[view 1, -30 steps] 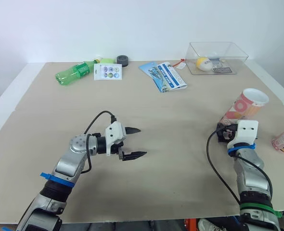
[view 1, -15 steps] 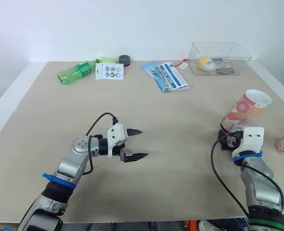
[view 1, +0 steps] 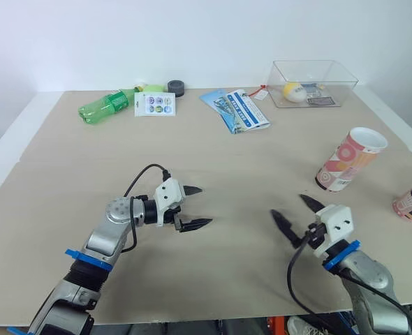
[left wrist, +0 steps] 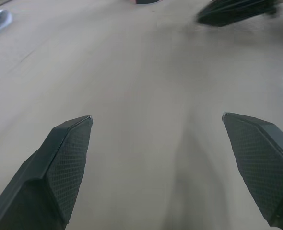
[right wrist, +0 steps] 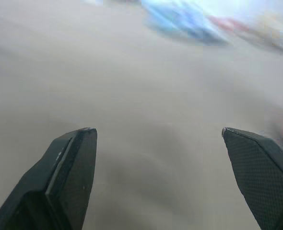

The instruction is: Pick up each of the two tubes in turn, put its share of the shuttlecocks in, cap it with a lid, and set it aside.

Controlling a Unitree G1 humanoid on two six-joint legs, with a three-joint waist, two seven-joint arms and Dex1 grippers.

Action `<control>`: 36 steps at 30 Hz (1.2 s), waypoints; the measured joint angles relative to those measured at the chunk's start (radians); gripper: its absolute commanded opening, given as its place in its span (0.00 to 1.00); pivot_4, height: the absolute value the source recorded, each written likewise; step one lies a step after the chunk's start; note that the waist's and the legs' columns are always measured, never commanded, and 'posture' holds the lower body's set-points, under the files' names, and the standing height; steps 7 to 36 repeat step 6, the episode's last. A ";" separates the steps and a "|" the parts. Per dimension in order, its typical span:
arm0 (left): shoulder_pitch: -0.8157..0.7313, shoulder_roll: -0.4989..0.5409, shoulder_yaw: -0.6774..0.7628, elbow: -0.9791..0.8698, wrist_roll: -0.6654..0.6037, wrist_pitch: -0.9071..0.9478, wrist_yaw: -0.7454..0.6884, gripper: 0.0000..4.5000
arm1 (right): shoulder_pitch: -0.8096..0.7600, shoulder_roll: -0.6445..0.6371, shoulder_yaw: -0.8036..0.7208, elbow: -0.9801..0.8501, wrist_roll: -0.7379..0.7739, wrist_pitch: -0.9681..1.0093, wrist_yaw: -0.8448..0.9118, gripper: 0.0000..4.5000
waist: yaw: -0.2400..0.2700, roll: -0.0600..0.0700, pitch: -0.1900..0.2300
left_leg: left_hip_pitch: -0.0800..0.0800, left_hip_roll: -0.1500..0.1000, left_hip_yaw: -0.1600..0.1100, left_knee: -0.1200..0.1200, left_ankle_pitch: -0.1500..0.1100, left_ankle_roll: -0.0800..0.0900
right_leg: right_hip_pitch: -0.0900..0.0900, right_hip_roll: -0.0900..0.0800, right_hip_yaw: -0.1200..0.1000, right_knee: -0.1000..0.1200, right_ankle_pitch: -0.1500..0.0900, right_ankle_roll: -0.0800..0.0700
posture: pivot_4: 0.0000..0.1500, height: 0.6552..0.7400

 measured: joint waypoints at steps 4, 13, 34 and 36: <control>0.068 0.031 0.030 -0.016 -0.004 0.019 0.018 1.00 | -0.157 -0.064 0.053 0.201 0.055 -0.079 0.275 0.99 | 0.001 -0.005 0.003 | 0.000 0.000 -0.001 0.001 0.000 0.000 | 0.000 0.000 -0.001 0.000 0.001 0.000 | 1.00 1.00; 0.079 0.041 0.041 -0.033 -0.004 0.027 0.028 1.00 | -0.228 -0.069 0.073 0.289 0.075 -0.073 0.364 0.99 | 0.004 -0.005 0.003 | 0.000 0.000 -0.001 0.000 0.000 0.000 | 0.000 0.000 -0.001 0.000 0.001 -0.001 | 1.00 1.00; 0.079 0.041 0.041 -0.033 -0.004 0.027 0.028 1.00 | -0.228 -0.069 0.073 0.289 0.075 -0.073 0.364 0.99 | 0.004 -0.005 0.003 | 0.000 0.000 -0.001 0.000 0.000 0.000 | 0.000 0.000 -0.001 0.000 0.001 -0.001 | 1.00 1.00; 0.079 0.041 0.041 -0.033 -0.004 0.027 0.028 1.00 | -0.228 -0.069 0.073 0.289 0.075 -0.073 0.364 0.99 | 0.004 -0.005 0.003 | 0.000 0.000 -0.001 0.000 0.000 0.000 | 0.000 0.000 -0.001 0.000 0.001 -0.001 | 1.00 1.00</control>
